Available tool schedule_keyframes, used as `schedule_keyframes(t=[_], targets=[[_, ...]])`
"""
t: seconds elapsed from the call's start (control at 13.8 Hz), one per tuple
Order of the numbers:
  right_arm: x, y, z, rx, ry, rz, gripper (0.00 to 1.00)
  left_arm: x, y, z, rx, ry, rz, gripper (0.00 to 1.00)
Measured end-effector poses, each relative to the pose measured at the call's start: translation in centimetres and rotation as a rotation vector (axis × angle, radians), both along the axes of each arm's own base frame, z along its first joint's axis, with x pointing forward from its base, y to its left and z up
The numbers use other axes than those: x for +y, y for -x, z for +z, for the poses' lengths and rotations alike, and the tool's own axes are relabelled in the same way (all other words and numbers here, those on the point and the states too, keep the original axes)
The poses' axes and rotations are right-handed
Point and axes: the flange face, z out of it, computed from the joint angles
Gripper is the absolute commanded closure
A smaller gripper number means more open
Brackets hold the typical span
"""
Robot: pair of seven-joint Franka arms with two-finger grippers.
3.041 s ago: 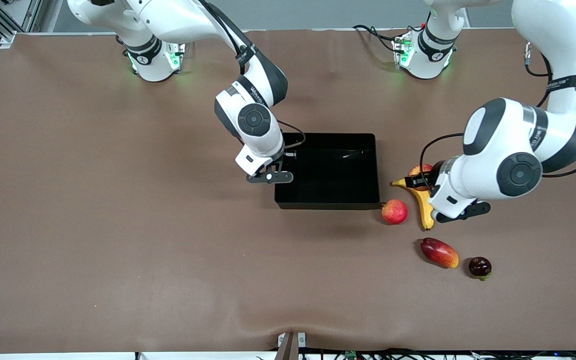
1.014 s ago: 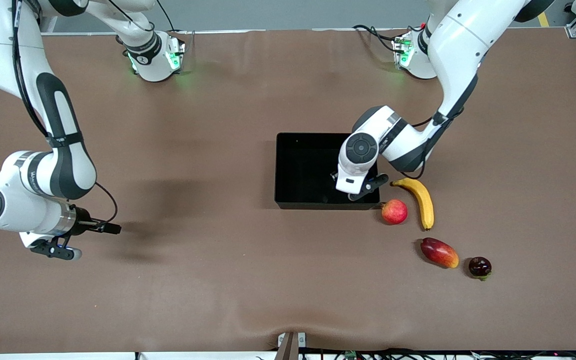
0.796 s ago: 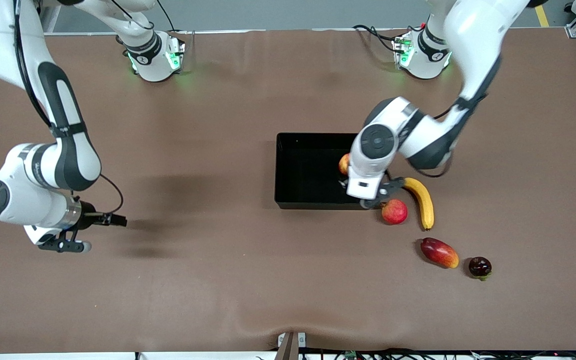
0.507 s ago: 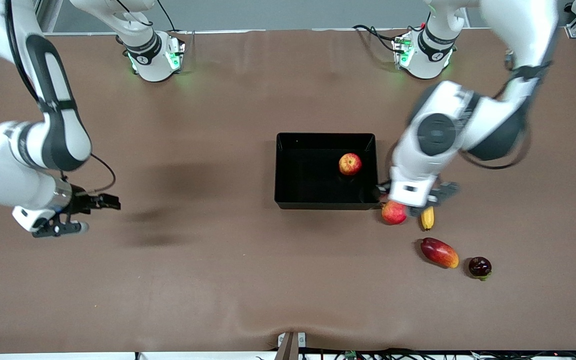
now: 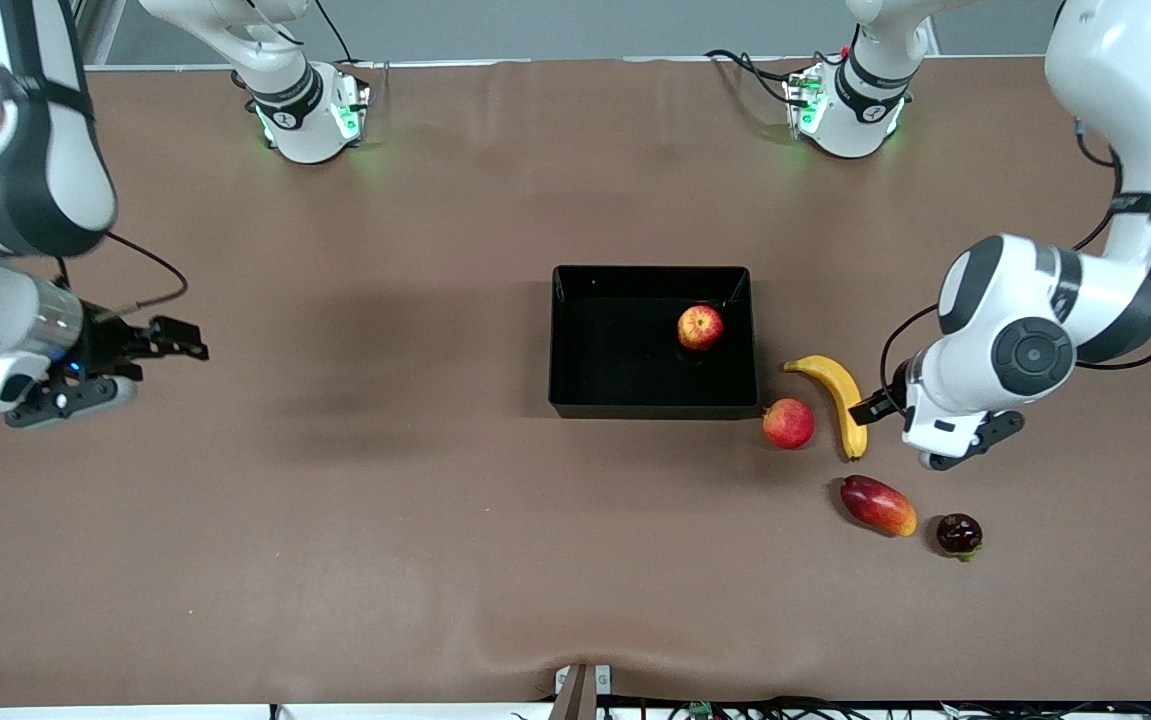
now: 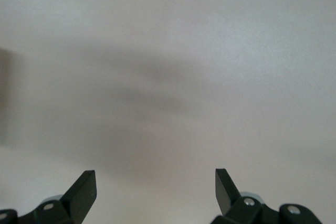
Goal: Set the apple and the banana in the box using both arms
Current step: 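Raise the left gripper from the box while the right gripper withdraws, then grasp the yellow banana by its middle with the left gripper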
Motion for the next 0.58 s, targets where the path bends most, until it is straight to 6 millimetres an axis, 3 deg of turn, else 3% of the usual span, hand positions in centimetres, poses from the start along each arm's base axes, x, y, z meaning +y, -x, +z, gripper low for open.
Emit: schedule_keyframes(t=[0.14, 0.22, 0.36, 0.51, 0.58], targets=[[0.4, 0.1, 3.8, -0.005, -0.002, 0.014, 0.00, 0.7, 1.3, -3.9, -0.020, 0.040, 0.013, 0.02], [0.1, 0.2, 5.3, -0.018, 0.000, 0.013, 0.00, 0.8, 1.9, -5.2, -0.022, 0.053, 0.015, 0.10], [-0.7, 1.0, 8.6, -0.061, 0.008, 0.002, 0.00, 0.6, 2.5, -7.0, -0.016, 0.072, 0.015, 0.32], [-1.6, 2.8, 11.7, -0.089, 0.017, -0.026, 0.00, 0.4, 2.8, -8.5, 0.000, 0.084, 0.015, 0.64], [-1.8, 3.7, 13.0, -0.092, 0.021, -0.065, 0.00, 0.4, 3.0, -9.0, 0.008, 0.086, 0.014, 0.71]])
